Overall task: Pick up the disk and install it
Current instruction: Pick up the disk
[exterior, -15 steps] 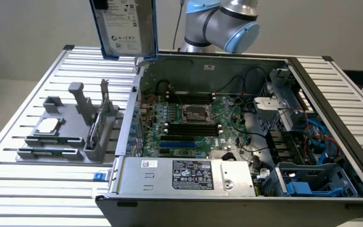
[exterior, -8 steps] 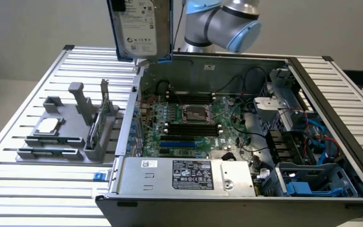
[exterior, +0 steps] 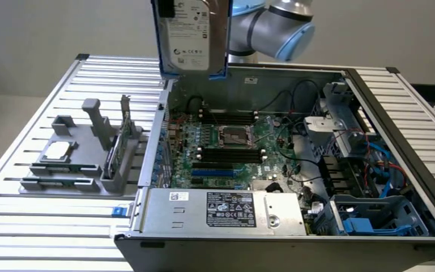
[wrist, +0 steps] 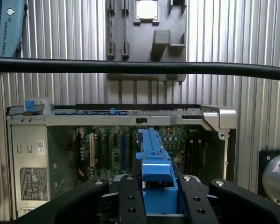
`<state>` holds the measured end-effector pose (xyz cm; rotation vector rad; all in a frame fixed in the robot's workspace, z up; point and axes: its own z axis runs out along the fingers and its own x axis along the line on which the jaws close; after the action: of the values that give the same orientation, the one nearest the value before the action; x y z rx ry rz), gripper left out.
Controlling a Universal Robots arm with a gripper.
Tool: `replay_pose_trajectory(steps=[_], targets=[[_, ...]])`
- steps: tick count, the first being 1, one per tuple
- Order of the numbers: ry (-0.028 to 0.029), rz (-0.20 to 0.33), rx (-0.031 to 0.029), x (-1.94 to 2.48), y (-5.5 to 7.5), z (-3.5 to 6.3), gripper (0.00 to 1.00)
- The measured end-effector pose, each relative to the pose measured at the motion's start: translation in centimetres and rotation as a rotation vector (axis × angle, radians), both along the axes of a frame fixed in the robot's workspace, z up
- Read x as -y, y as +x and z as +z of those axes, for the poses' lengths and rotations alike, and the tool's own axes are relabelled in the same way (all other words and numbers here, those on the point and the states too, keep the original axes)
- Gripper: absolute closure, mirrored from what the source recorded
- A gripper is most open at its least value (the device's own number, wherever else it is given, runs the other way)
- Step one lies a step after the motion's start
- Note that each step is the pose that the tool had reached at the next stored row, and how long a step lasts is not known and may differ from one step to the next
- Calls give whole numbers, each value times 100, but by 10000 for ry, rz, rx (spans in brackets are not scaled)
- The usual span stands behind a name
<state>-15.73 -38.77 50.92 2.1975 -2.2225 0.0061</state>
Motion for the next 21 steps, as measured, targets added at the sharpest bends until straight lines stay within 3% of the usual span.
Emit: replay_pose_trajectory(steps=[7, 14, 21], targets=[[0, -1, -71, 85, 317, 0, 67], [-2, 0, -184, 187, 638, 1, 67], [-2, -1, -232, 340, 935, 0, 67]])
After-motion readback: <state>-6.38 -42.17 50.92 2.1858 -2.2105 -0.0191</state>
